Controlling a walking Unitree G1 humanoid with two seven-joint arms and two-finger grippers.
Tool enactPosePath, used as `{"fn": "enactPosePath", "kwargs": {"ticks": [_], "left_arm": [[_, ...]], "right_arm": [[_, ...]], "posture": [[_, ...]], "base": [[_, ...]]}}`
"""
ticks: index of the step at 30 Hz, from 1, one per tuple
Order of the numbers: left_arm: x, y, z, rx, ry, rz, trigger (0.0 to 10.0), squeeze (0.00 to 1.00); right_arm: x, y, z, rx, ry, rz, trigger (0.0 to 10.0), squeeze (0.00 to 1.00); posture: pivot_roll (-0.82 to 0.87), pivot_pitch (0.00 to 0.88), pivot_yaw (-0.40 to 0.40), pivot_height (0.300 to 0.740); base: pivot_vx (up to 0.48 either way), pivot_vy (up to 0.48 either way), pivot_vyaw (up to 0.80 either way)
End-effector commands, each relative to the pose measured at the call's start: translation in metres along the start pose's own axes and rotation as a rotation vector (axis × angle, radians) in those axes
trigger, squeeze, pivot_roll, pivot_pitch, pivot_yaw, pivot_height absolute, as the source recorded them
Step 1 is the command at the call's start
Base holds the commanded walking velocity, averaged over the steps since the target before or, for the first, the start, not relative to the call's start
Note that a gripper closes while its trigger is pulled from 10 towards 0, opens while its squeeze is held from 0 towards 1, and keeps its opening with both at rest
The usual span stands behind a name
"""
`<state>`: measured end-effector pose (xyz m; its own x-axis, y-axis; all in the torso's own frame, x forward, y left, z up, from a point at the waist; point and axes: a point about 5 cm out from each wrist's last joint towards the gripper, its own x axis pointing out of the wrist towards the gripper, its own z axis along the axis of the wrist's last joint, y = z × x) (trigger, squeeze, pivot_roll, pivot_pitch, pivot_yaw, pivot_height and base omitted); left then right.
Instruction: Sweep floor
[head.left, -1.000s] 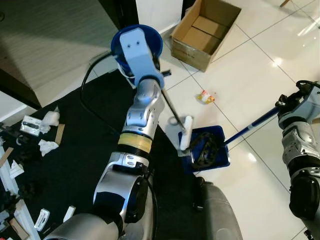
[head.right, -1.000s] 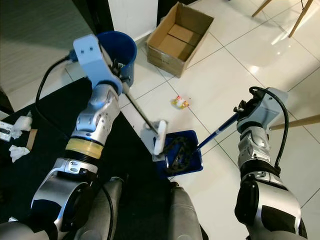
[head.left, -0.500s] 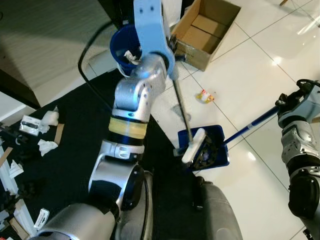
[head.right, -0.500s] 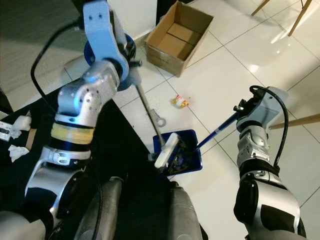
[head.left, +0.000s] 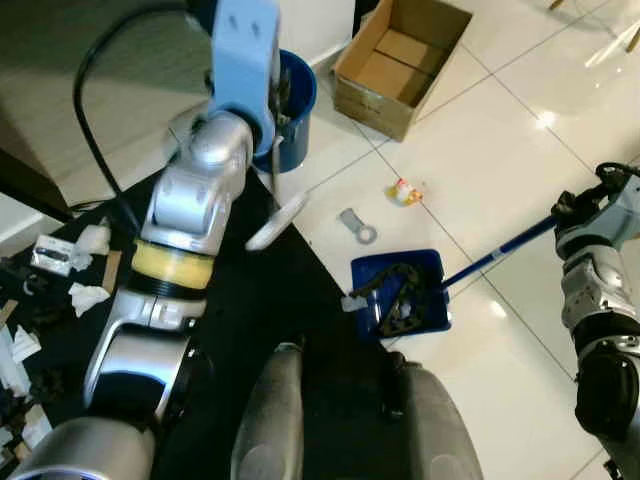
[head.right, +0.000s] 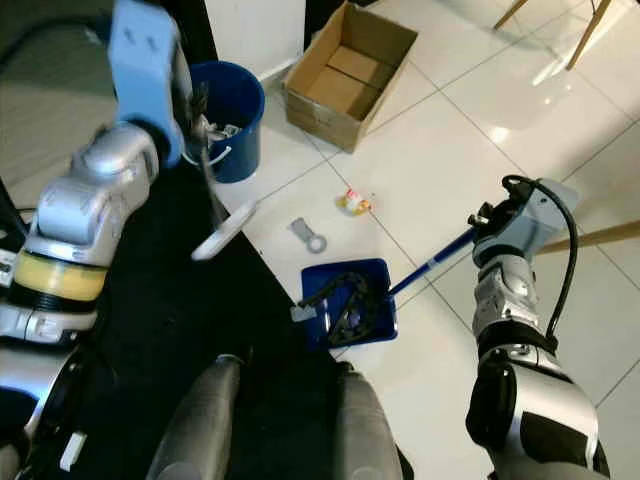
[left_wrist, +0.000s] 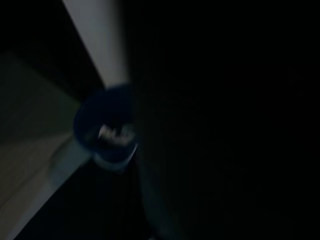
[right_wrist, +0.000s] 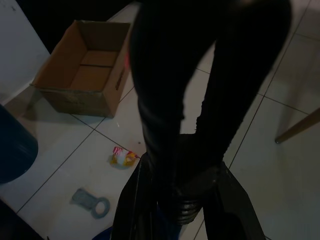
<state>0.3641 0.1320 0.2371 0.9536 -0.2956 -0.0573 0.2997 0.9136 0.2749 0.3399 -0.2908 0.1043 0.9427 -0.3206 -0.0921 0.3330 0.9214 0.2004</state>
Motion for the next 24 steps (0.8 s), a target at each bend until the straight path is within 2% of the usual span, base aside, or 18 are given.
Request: {"fn": "enactPosePath", "kwargs": {"ticks": [1, 2, 4, 9, 12, 13, 17, 18, 21, 22, 24], "left_arm": [[-0.002, -0.012, -0.003, 0.049, -0.059, -0.087, 10.0, 0.00], [-0.002, -0.012, -0.003, 0.049, -0.059, -0.087, 10.0, 0.00], [-0.004, -0.018, -0.025, 0.091, -0.039, -0.145, 10.0, 0.00], [-0.010, -0.033, -0.039, 0.084, -0.040, -0.235, 10.0, 0.00], [-0.015, -0.055, -0.046, 0.091, -0.068, -0.329, 10.0, 0.00], [-0.015, -0.055, -0.046, 0.091, -0.068, -0.329, 10.0, 0.00], [-0.018, -0.083, -0.051, 0.082, -0.128, -0.420, 10.0, 0.00], [-0.018, -0.083, -0.051, 0.082, -0.128, -0.420, 10.0, 0.00], [-0.023, -0.113, -0.053, 0.062, -0.184, -0.527, 10.0, 0.00], [-0.023, -0.113, -0.053, 0.062, -0.184, -0.527, 10.0, 0.00], [-0.025, -0.126, -0.055, 0.077, -0.191, -0.582, 10.0, 0.00]], "right_arm": [[-0.012, -0.003, -0.033, 0.028, 0.131, -0.007, 10.0, 0.00], [-0.012, -0.003, -0.033, 0.028, 0.131, -0.007, 10.0, 0.00], [-0.013, -0.001, -0.034, 0.030, 0.132, -0.004, 10.0, 0.00], [-0.013, 0.000, -0.035, 0.032, 0.133, -0.001, 10.0, 0.00], [-0.013, 0.001, -0.035, 0.032, 0.135, 0.002, 10.0, 0.00], [-0.013, 0.001, -0.035, 0.032, 0.135, 0.002, 10.0, 0.00], [-0.013, 0.005, -0.036, 0.032, 0.137, 0.012, 10.0, 0.00], [-0.013, 0.005, -0.036, 0.032, 0.137, 0.012, 10.0, 0.00], [-0.014, 0.008, -0.040, 0.032, 0.146, 0.022, 10.0, 0.00], [-0.014, 0.008, -0.040, 0.032, 0.146, 0.022, 10.0, 0.00], [-0.014, 0.008, -0.040, 0.031, 0.148, 0.023, 10.0, 0.00]], "posture": [[0.12, 0.294, -0.001, 0.740], [0.12, 0.294, -0.001, 0.740], [0.12, 0.293, -0.002, 0.740], [0.11, 0.291, -0.005, 0.740], [0.12, 0.292, -0.008, 0.740], [0.12, 0.292, -0.008, 0.740], [0.11, 0.300, -0.010, 0.740], [0.11, 0.300, -0.010, 0.740], [0.11, 0.301, -0.011, 0.740], [0.11, 0.301, -0.011, 0.740], [0.11, 0.303, -0.011, 0.740]], "base": [[0.000, 0.000, 0.00], [0.000, 0.000, 0.00], [0.000, 0.000, 0.00], [0.000, 0.000, 0.00], [0.000, 0.000, 0.00], [0.000, 0.000, 0.00], [0.000, 0.000, 0.00], [0.000, 0.000, 0.00], [0.000, 0.000, 0.00], [0.000, 0.000, 0.00], [0.000, 0.000, 0.00]]}}
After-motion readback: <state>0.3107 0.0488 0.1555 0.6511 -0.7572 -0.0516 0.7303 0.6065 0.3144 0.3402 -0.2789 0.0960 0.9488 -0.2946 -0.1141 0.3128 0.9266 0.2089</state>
